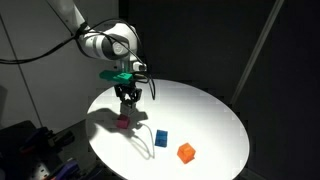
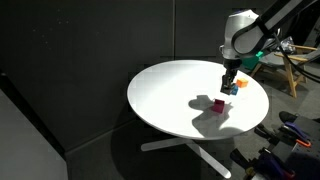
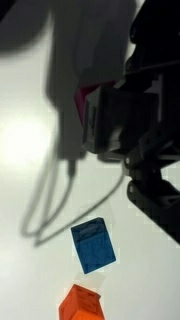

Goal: Pick up the gray block and put it on the pink block

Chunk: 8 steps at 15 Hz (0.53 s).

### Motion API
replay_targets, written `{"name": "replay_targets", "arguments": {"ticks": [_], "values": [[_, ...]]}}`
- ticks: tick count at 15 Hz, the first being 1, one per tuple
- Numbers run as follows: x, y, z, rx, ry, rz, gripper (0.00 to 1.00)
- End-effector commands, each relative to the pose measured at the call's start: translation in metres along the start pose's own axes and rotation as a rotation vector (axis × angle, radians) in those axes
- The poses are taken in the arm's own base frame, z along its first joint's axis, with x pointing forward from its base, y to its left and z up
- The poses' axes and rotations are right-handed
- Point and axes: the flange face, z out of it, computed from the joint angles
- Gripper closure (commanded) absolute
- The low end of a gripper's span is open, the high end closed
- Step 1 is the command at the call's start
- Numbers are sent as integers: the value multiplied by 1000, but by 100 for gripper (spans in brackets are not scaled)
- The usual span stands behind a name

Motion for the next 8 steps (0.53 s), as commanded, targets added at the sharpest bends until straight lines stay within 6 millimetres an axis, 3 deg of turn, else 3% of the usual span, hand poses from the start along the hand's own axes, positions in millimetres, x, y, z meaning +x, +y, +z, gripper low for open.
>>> {"name": "replay_targets", "arguments": {"ticks": [1,8], "values": [[-4,-3,-14,-15,42,-35,73],[-7,-15,-24,-16,80,-142,73]]}}
